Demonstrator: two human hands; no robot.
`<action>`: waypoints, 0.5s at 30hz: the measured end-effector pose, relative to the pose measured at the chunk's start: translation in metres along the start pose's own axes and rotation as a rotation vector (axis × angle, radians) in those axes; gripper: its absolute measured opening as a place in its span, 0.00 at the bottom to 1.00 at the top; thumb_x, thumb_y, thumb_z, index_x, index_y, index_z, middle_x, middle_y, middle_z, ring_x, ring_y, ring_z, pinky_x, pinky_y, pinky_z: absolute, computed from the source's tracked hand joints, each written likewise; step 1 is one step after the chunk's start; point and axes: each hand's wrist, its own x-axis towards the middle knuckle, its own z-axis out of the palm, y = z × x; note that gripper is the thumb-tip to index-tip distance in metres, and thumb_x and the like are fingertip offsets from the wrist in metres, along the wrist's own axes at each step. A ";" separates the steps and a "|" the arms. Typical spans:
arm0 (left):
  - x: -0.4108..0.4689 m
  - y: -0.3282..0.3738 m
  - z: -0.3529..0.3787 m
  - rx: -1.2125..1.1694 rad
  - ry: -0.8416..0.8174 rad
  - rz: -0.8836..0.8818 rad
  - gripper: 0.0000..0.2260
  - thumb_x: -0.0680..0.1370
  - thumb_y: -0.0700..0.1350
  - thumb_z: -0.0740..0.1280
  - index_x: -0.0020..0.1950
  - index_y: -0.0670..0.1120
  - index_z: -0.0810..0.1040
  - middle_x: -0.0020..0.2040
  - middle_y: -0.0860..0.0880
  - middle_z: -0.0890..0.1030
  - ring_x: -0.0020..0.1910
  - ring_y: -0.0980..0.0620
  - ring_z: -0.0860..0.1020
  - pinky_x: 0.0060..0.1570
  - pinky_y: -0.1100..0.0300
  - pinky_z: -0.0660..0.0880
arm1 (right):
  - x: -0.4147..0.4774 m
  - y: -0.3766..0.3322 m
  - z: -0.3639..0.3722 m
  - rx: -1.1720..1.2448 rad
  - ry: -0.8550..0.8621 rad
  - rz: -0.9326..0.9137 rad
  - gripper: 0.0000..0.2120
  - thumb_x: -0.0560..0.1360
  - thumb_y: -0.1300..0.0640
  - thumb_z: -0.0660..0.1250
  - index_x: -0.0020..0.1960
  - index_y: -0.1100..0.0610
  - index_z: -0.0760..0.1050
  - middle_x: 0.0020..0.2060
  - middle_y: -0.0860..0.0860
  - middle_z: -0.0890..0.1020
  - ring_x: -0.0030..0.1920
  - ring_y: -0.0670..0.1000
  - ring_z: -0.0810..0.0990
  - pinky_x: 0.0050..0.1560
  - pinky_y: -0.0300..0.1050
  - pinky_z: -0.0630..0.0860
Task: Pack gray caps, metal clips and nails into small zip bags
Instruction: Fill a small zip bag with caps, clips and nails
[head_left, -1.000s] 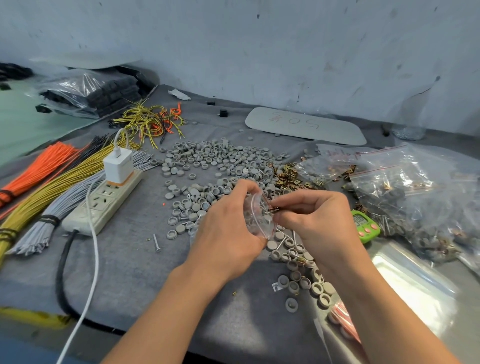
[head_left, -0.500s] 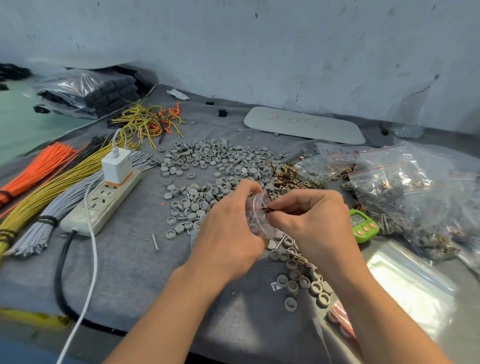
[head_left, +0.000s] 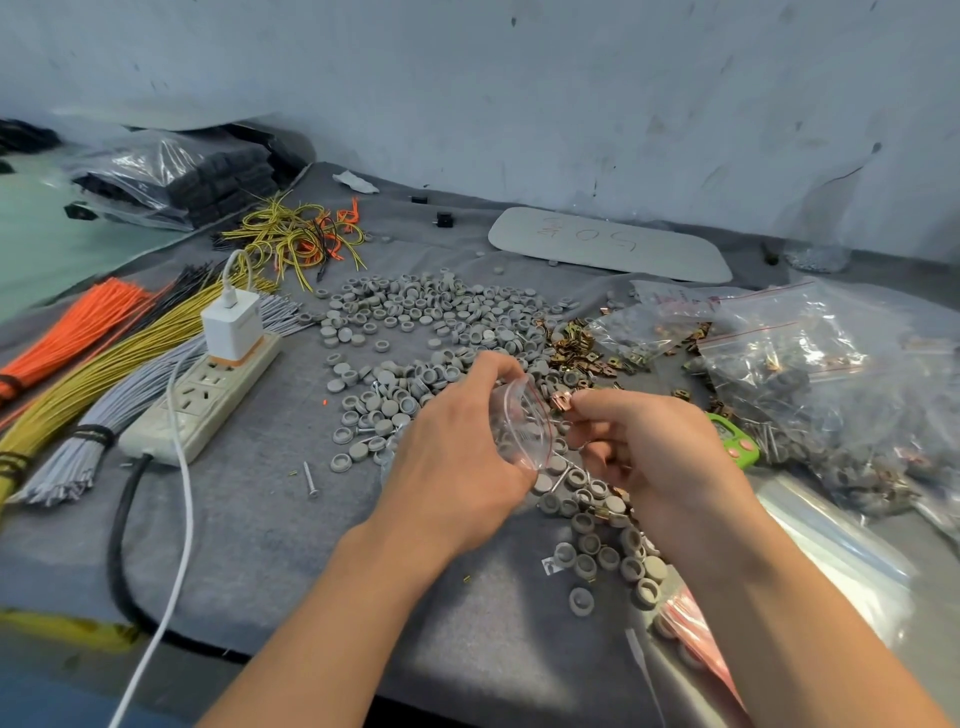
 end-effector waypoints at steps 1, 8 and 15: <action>0.000 0.000 0.000 0.005 -0.001 0.000 0.30 0.68 0.46 0.78 0.60 0.66 0.65 0.48 0.57 0.81 0.38 0.56 0.78 0.38 0.56 0.75 | 0.001 0.000 0.000 0.016 0.008 0.041 0.07 0.73 0.60 0.75 0.38 0.62 0.84 0.29 0.55 0.81 0.25 0.49 0.71 0.26 0.38 0.67; -0.001 0.002 -0.001 -0.021 -0.012 0.009 0.28 0.69 0.46 0.77 0.59 0.65 0.66 0.49 0.58 0.81 0.40 0.55 0.79 0.43 0.49 0.79 | 0.002 0.003 0.000 -0.029 -0.023 0.019 0.07 0.73 0.59 0.76 0.37 0.59 0.86 0.29 0.53 0.81 0.26 0.48 0.73 0.27 0.39 0.66; 0.000 0.001 0.001 -0.020 -0.008 0.013 0.28 0.69 0.46 0.77 0.59 0.66 0.66 0.49 0.58 0.81 0.42 0.55 0.80 0.44 0.51 0.79 | -0.006 0.003 0.001 -0.144 -0.029 -0.218 0.06 0.74 0.60 0.76 0.39 0.53 0.87 0.36 0.54 0.88 0.36 0.51 0.87 0.30 0.37 0.73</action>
